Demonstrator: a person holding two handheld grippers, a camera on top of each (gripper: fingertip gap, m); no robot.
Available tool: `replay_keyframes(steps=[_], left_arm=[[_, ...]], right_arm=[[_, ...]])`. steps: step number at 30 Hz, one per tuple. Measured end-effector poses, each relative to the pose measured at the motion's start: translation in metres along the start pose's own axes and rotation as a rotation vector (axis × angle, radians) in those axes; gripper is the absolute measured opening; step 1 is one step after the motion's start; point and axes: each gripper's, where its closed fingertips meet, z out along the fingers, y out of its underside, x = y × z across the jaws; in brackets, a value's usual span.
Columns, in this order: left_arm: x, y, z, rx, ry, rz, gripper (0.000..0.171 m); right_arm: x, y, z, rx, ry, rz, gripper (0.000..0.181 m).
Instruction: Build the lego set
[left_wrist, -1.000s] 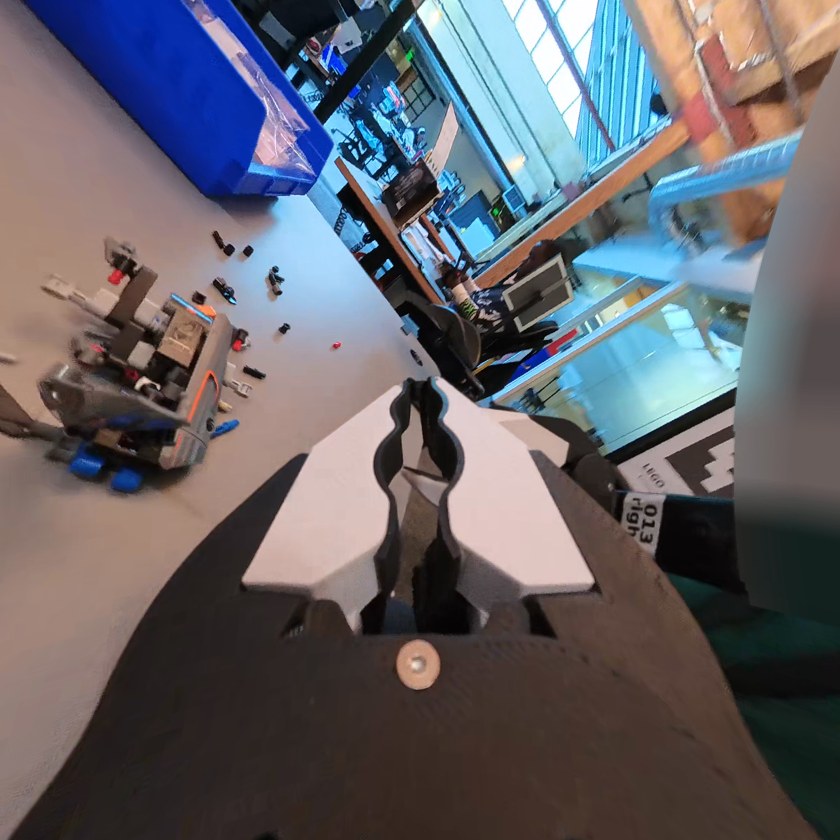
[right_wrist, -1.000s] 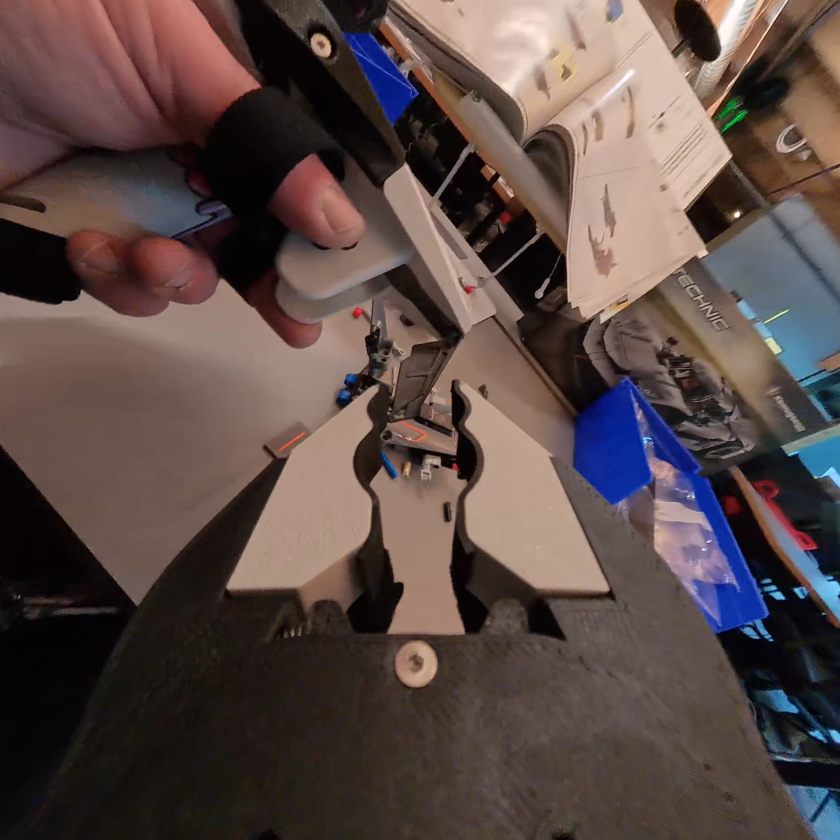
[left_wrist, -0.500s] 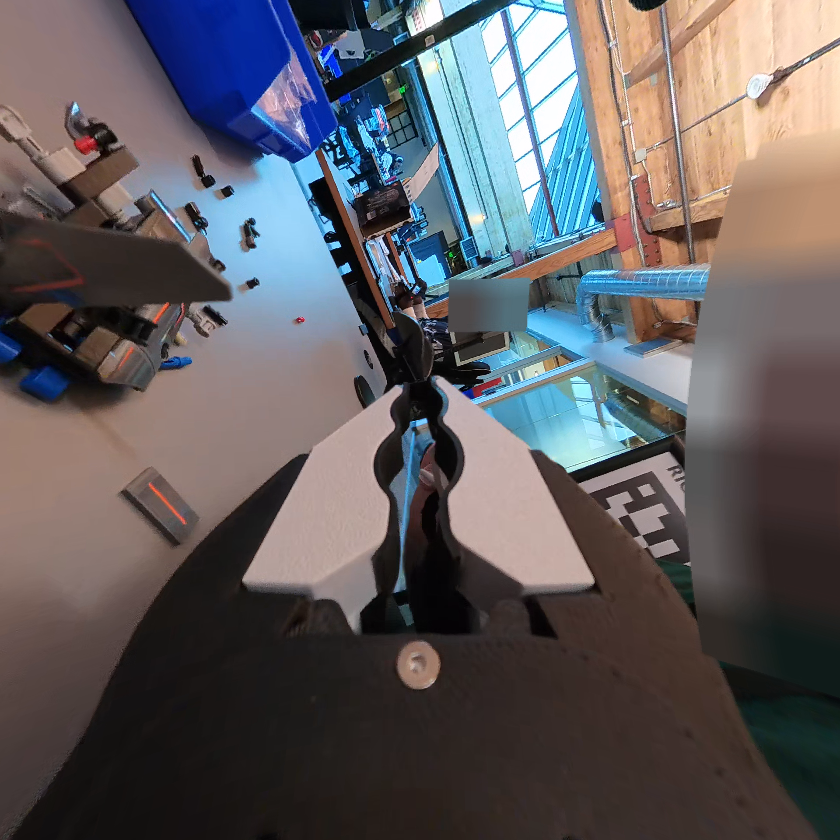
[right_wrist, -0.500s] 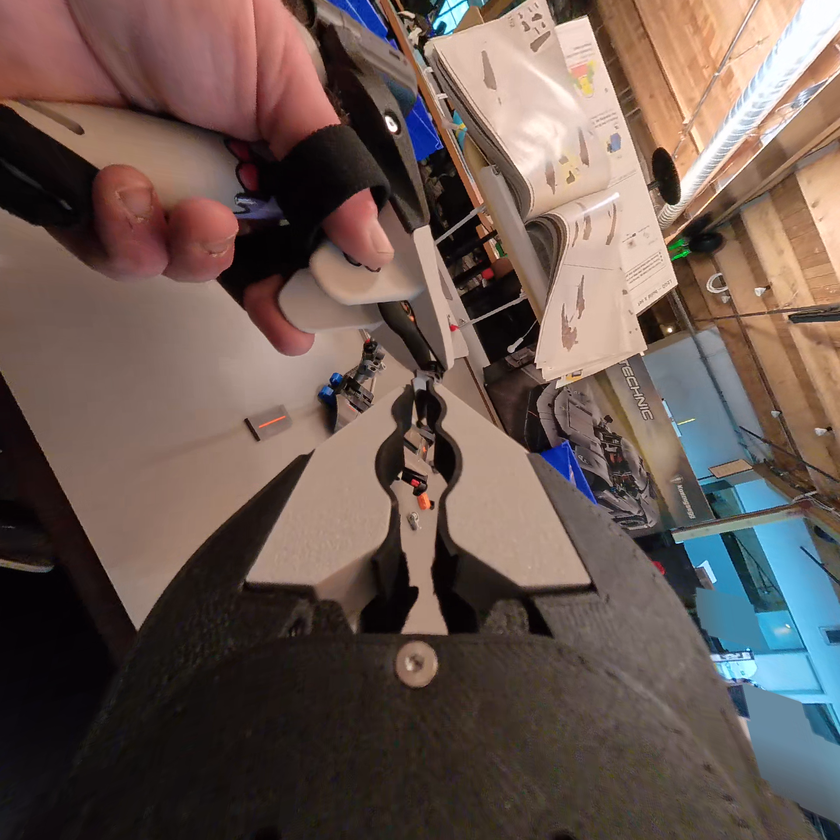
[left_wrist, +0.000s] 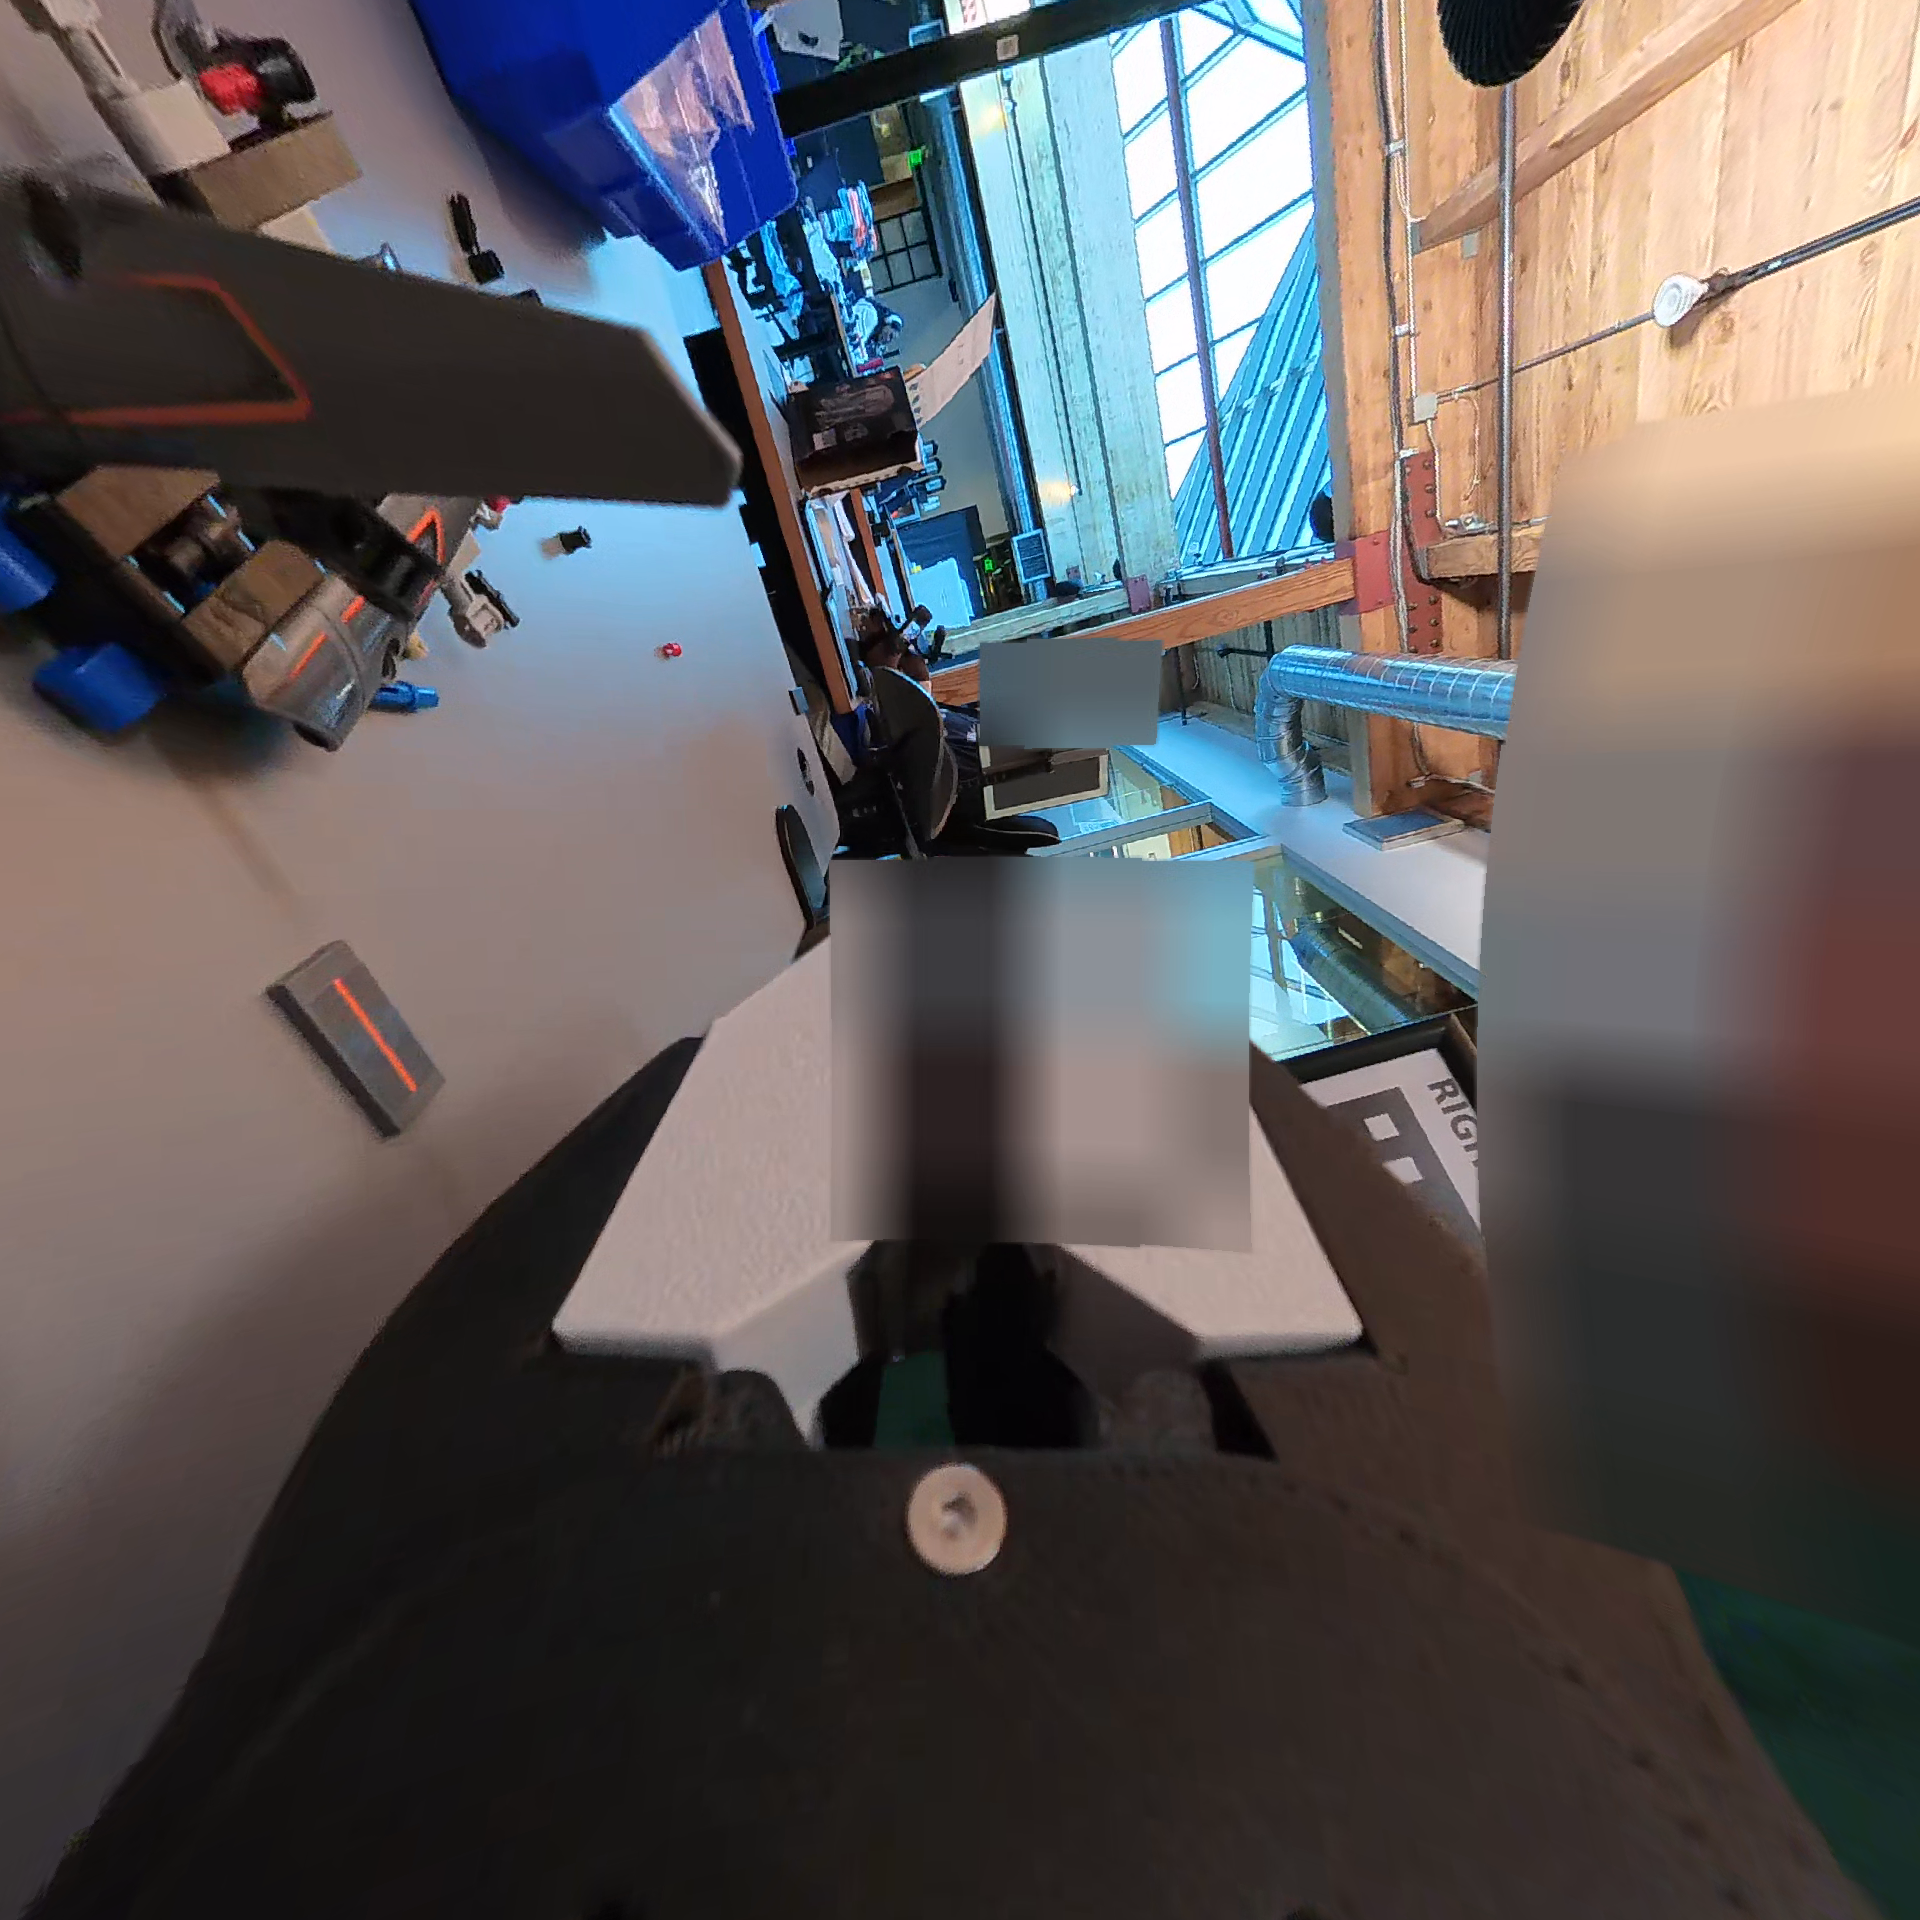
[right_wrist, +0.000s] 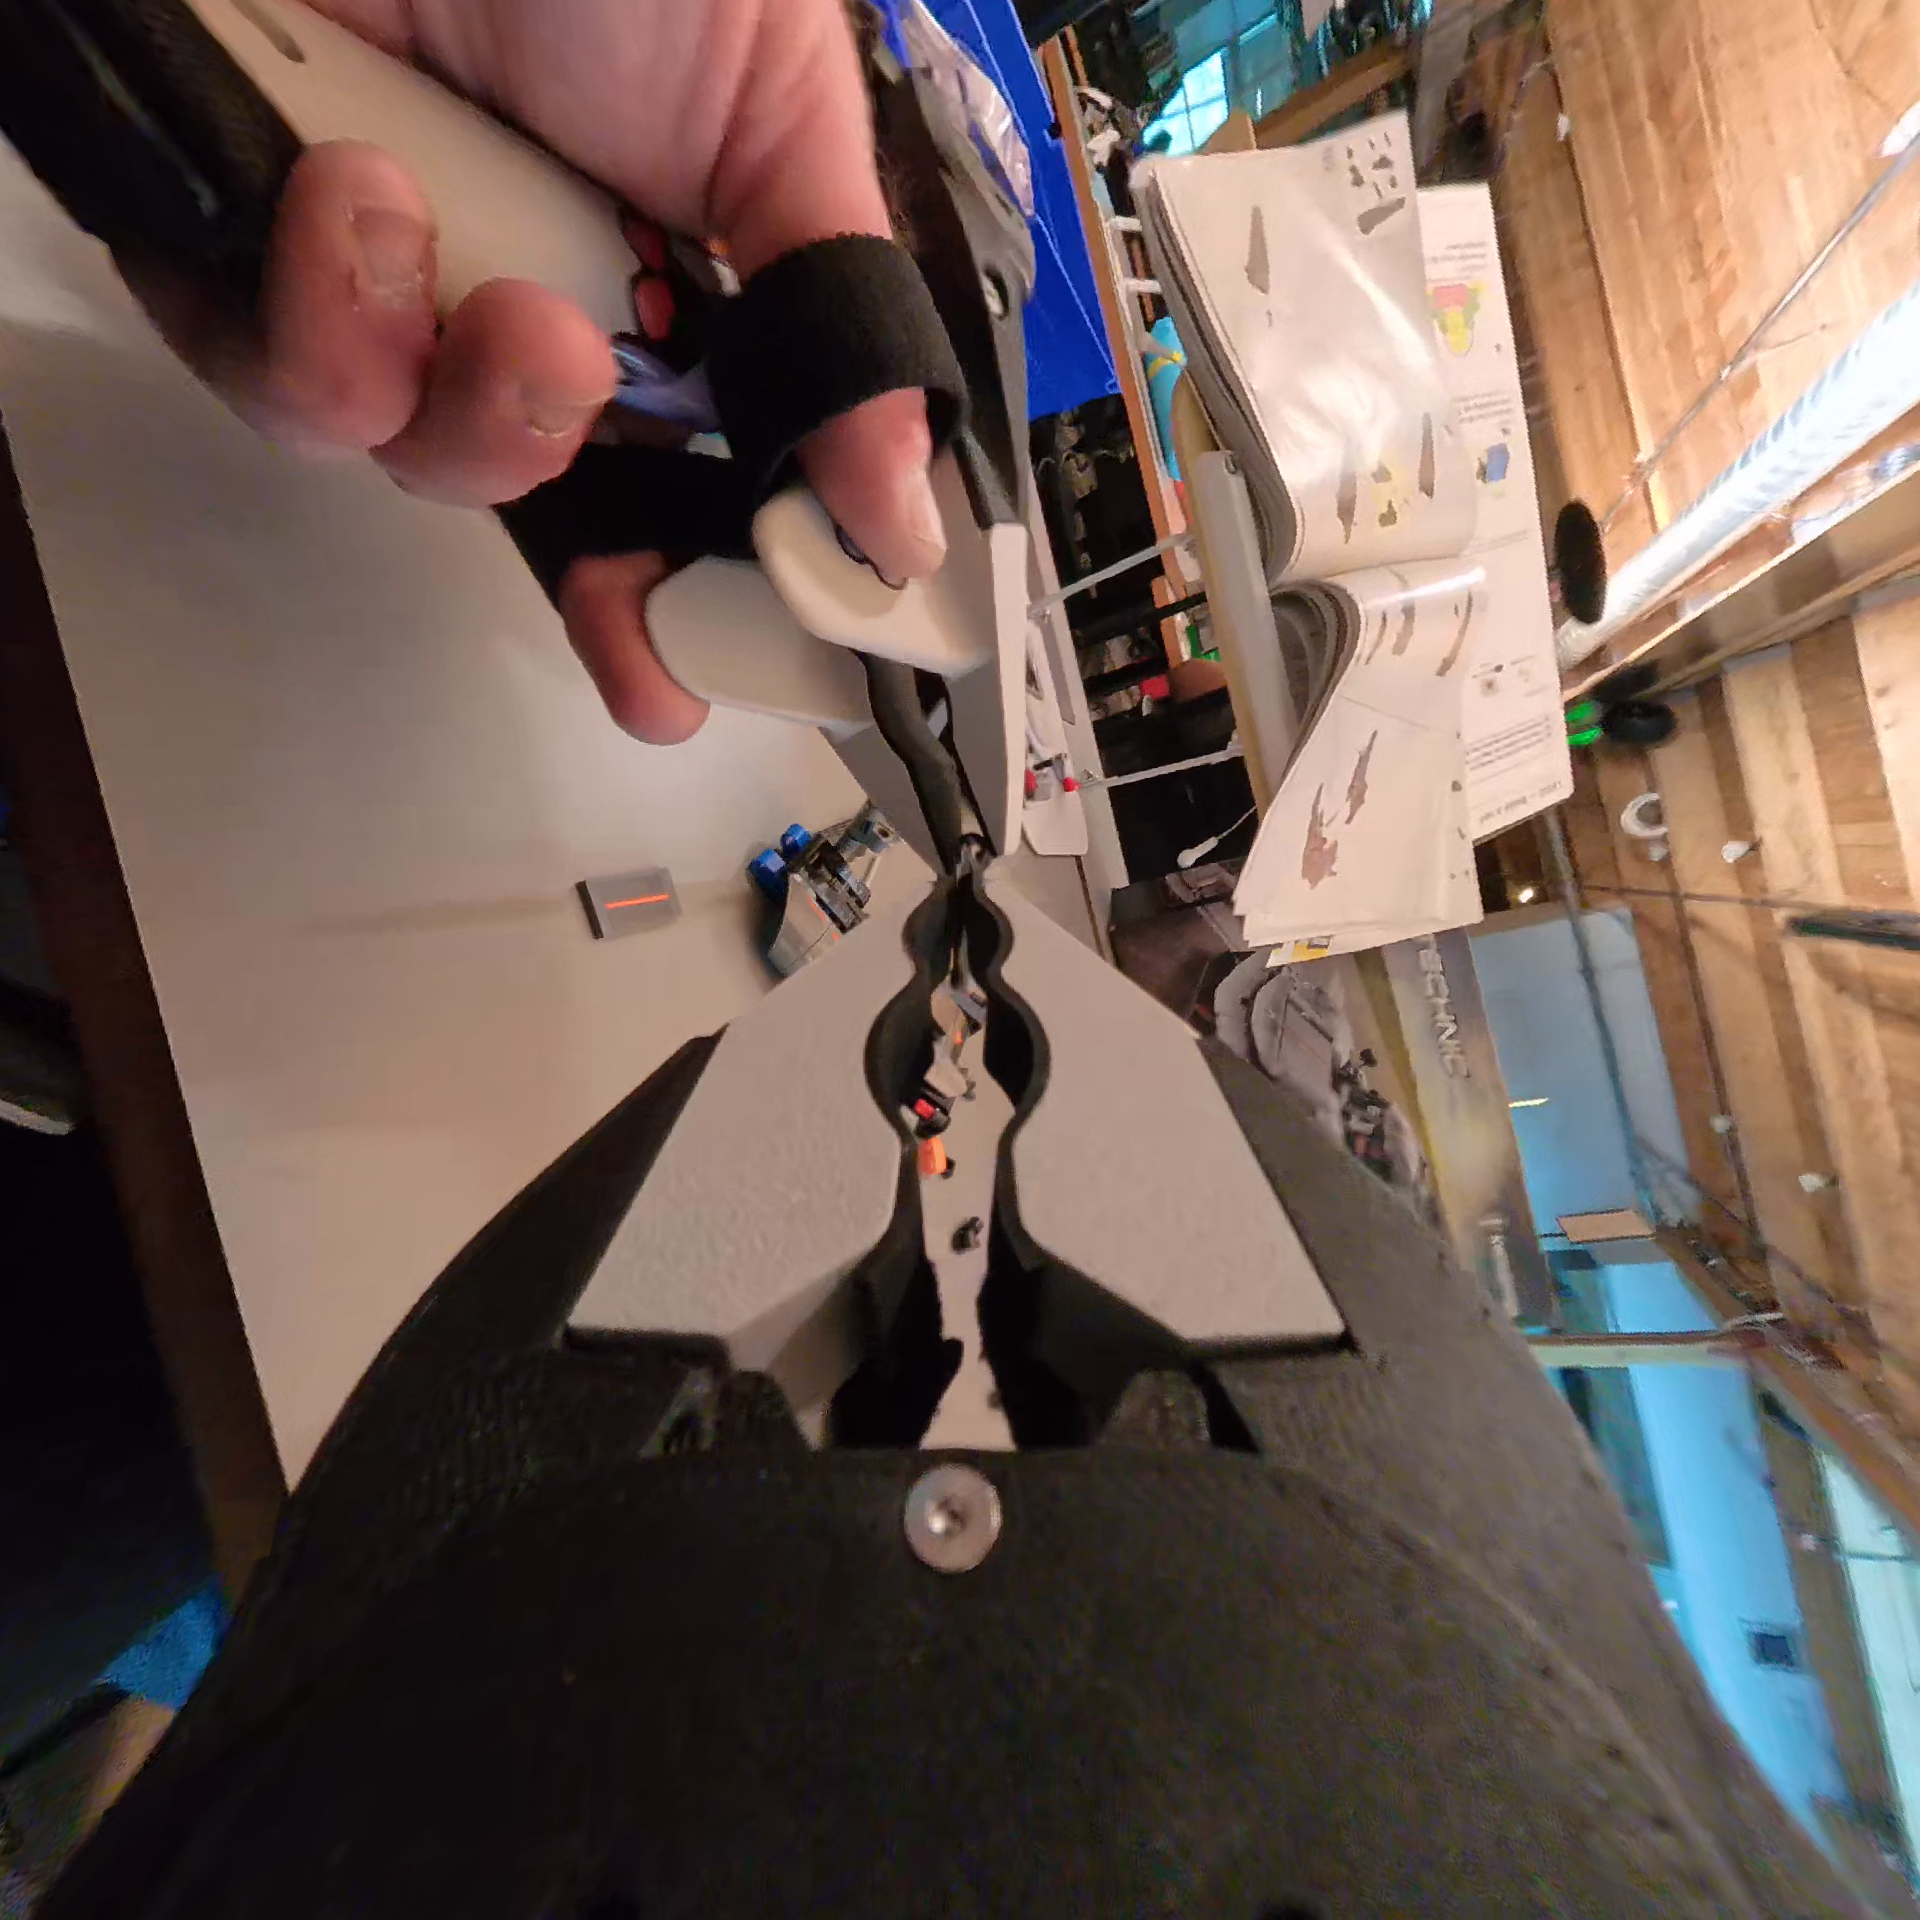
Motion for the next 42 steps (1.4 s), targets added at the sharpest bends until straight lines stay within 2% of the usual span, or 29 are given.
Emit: replay_keyframes(steps=[2,4,7,10,12,13,15,19,21,23,25,27,31,38,42], left_arm=[[0.000,0.001,-0.002,-0.001,-0.034,0.058,0.010],[-0.001,0.000,-0.010,0.012,-0.086,0.135,0.021],[-0.003,-0.009,-0.037,-0.021,-0.246,0.410,0.026],[0.006,-0.048,-0.060,-0.048,-0.417,0.845,0.032],[-0.006,-0.069,-0.067,-0.165,-0.561,1.111,0.036],[-0.010,-0.075,-0.067,-0.230,-0.589,1.217,0.039],[-0.015,-0.079,-0.063,-0.346,-0.602,1.397,0.042],[-0.036,-0.071,-0.060,-0.676,-0.608,1.733,0.048],[-0.039,-0.077,-0.057,-0.754,-0.617,1.863,0.039],[-0.039,-0.072,-0.049,-0.822,-0.554,1.932,0.031],[-0.045,-0.074,-0.048,-0.908,-0.572,2.038,0.021],[-0.045,-0.069,-0.045,-0.956,-0.538,2.045,0.009],[-0.047,-0.063,-0.041,-1.018,-0.539,2.054,0.004],[-0.042,-0.042,-0.017,-0.930,-0.617,1.921,0.000],[-0.040,-0.034,-0.001,-0.898,-0.631,1.913,0.000]], right_arm=[[0.001,0.001,0.000,0.007,-0.022,0.076,0.000],[0.003,0.003,0.001,0.016,-0.046,0.191,0.000],[0.004,0.014,0.003,0.020,-0.073,0.394,0.000],[0.001,0.023,0.010,0.037,-0.125,0.631,0.000],[-0.002,0.030,0.016,0.033,-0.141,0.721,0.000],[-0.003,0.033,0.018,0.027,-0.147,0.752,0.000],[-0.007,0.040,0.023,-0.004,-0.157,0.774,0.000],[-0.016,0.045,0.028,-0.016,-0.195,0.797,0.000],[-0.018,0.045,0.030,-0.021,-0.208,0.785,0.000],[-0.019,0.044,0.033,-0.023,-0.216,0.772,0.000],[-0.019,0.046,0.037,-0.029,-0.218,0.762,0.000],[-0.019,0.047,0.039,-0.028,-0.218,0.765,0.000],[-0.019,0.052,0.043,-0.028,-0.226,0.813,0.000],[-0.016,0.062,0.045,-0.035,-0.202,0.901,0.000],[-0.015,0.070,0.045,-0.040,-0.191,0.957,0.000]])
